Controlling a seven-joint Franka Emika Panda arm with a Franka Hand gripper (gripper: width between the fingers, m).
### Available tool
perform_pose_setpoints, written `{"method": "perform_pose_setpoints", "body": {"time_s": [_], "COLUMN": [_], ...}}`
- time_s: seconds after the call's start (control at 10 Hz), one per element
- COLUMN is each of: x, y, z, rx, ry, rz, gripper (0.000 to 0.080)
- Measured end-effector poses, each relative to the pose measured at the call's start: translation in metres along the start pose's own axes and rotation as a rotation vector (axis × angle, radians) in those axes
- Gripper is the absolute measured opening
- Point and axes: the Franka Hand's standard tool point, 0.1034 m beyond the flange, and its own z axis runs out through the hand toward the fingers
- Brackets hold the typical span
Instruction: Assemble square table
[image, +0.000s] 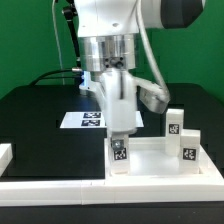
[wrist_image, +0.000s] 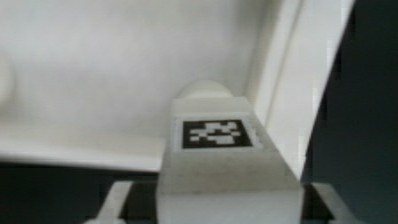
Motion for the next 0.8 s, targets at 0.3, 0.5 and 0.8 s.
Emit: {"method": "perform_pose_setpoints", "body": {"time_s": [0.3, 0.5, 0.8], "x": [-0.0016, -0.0018, -0.0105], "y": [-0.0012, -0.0005, 0.0043], "z": [-0.0003, 0.0006, 0.0051], "rx": [0.013, 0.010, -0.026], "ry": [0.008, 0.017, 0.053], "rz": [0.270, 0.145, -0.437], "gripper": [0.0291, 0.0407, 0.0640]}}
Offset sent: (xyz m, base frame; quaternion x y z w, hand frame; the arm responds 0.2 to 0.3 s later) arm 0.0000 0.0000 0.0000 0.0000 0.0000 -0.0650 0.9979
